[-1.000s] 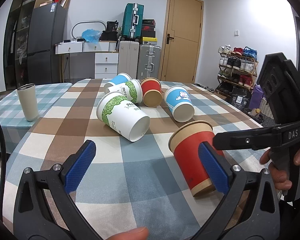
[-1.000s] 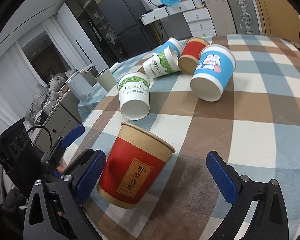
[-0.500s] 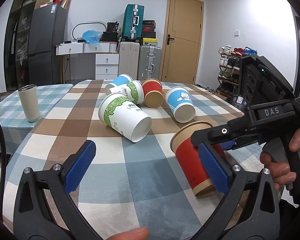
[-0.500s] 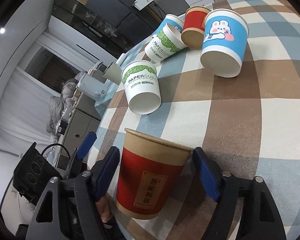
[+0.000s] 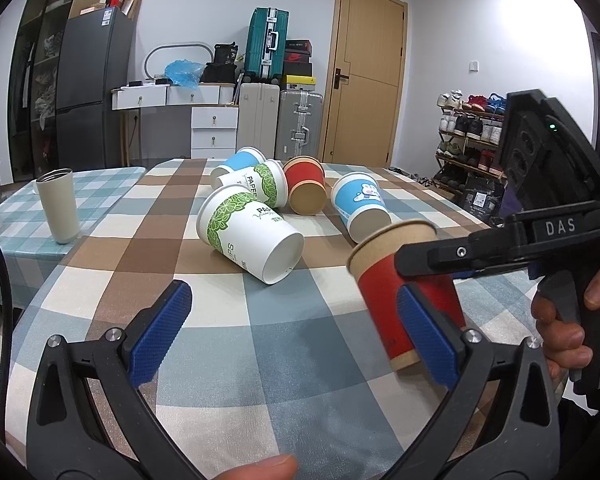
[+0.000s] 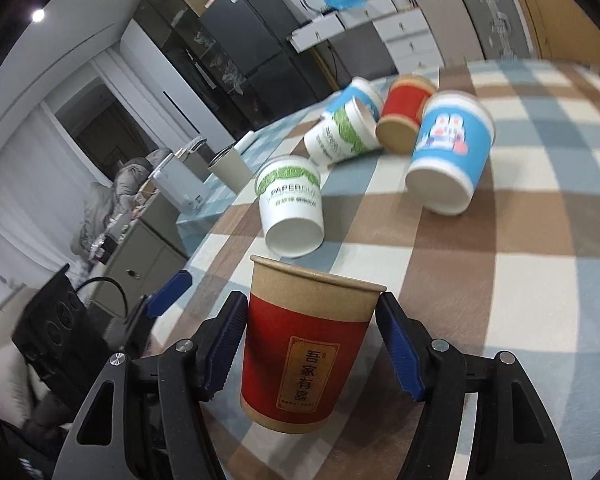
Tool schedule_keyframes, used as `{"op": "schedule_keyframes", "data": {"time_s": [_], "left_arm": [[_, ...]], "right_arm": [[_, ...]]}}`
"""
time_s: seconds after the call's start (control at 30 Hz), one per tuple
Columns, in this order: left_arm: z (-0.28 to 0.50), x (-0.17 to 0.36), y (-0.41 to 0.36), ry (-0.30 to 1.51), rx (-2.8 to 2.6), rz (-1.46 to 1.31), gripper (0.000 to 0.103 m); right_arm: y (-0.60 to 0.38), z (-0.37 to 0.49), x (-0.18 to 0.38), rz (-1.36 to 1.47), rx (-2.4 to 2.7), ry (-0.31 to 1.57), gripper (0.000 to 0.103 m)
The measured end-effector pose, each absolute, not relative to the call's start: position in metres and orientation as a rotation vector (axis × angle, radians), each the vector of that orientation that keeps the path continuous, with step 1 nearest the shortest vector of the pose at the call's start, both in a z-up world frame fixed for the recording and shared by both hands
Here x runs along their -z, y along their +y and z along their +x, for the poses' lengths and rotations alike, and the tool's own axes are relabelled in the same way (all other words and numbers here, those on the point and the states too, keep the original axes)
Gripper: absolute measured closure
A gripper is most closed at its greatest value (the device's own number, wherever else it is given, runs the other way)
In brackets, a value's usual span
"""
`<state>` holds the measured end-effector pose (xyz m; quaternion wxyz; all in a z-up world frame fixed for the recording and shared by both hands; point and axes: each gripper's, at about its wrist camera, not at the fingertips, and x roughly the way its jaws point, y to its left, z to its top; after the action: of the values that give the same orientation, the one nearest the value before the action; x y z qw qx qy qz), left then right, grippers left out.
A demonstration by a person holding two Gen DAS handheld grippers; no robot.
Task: Flip cup upright
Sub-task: 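Lift and rotate the red cup with the right tool, setting it base-down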
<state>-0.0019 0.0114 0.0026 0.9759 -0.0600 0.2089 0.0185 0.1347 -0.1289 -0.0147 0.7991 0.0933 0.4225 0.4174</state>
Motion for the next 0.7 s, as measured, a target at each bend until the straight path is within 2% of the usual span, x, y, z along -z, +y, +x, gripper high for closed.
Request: {"op": "schedule_keyframes", "data": {"time_s": [0.3, 0.7], "left_arm": [[-0.002, -0.003, 0.012, 0.421, -0.037, -0.122, 0.001], [-0.002, -0.002, 0.012, 0.421, -0.037, -0.122, 0.001]], "right_arm": [[-0.118, 0.118, -0.002, 0.012, -0.797, 0.696, 0.035], [-0.098, 0.112, 0.003, -0.115, -0.740, 0.619, 0.036]]}}
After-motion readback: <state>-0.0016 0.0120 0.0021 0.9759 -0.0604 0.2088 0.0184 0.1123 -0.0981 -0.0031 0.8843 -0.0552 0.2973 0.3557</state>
